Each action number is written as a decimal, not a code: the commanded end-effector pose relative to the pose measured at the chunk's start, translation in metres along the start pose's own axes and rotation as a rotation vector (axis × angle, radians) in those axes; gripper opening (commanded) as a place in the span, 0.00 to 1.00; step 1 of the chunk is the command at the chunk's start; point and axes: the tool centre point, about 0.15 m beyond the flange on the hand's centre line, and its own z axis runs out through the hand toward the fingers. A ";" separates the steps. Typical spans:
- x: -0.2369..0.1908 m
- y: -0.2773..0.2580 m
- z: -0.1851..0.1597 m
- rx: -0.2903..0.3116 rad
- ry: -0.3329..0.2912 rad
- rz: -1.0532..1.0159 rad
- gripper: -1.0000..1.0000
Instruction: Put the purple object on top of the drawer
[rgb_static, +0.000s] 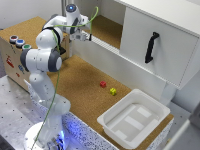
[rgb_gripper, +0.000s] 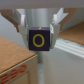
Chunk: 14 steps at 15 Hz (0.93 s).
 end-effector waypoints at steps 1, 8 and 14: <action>0.000 -0.047 -0.004 0.286 -0.143 -0.229 0.00; 0.017 -0.096 0.031 0.469 -0.186 -0.412 0.00; 0.003 -0.126 0.057 0.516 -0.152 -0.704 0.00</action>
